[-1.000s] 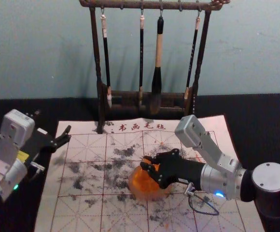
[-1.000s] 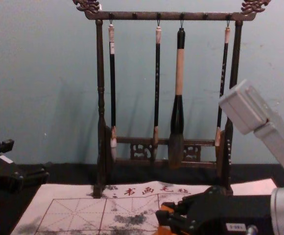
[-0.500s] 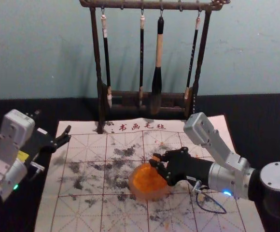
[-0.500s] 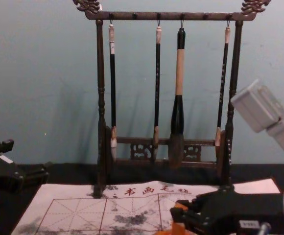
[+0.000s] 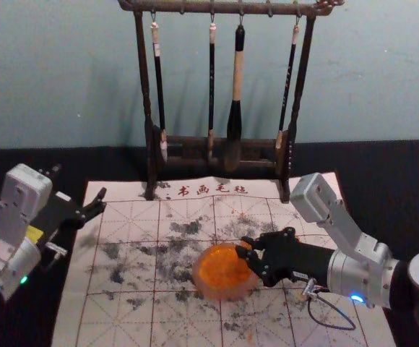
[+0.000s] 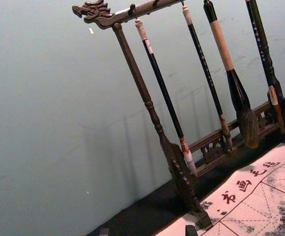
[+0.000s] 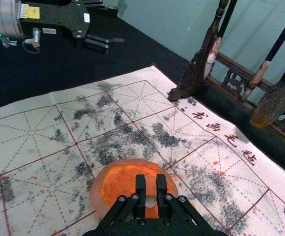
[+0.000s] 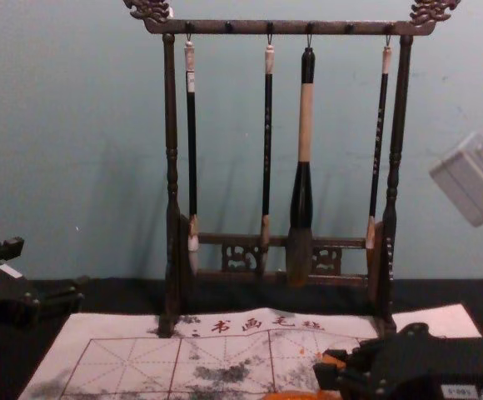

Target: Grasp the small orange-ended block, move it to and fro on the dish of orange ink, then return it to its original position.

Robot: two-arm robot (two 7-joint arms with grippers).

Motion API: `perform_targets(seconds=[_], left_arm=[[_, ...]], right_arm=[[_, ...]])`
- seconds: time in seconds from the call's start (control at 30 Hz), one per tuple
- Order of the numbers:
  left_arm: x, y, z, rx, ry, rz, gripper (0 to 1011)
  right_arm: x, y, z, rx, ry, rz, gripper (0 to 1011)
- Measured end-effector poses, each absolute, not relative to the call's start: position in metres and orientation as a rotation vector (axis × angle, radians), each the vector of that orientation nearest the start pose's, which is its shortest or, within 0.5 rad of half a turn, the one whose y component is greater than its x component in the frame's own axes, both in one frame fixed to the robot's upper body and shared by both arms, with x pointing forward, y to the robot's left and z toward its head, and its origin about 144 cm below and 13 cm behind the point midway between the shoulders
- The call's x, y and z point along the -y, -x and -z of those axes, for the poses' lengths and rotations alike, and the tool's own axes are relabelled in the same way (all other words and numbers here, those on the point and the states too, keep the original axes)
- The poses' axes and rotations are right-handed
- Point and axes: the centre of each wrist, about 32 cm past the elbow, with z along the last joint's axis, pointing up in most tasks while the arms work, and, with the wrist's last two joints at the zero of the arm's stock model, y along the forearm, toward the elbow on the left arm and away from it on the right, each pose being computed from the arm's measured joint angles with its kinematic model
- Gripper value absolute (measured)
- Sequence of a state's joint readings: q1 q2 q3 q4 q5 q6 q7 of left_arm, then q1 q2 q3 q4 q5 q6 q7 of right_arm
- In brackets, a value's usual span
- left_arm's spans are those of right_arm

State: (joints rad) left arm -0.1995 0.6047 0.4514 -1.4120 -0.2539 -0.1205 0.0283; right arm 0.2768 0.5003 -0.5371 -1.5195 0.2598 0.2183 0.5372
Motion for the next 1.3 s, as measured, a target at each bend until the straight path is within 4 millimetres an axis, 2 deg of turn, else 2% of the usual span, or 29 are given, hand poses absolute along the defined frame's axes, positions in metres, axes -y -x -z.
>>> perform_targets(seconds=[0.6, 1.3], left_arm=[[-0.31, -0.489, -1.14, 0.285, -0.304, -1.248, 1001], [-0.31, -0.489, -1.14, 0.285, -0.304, -1.248, 1001]], right_arm=[[0.222, -0.495, -1.174, 0.01, 0.406, 0.543, 72], [0.209, -0.514, -1.176, 0.041, 0.423, 0.531, 72]])
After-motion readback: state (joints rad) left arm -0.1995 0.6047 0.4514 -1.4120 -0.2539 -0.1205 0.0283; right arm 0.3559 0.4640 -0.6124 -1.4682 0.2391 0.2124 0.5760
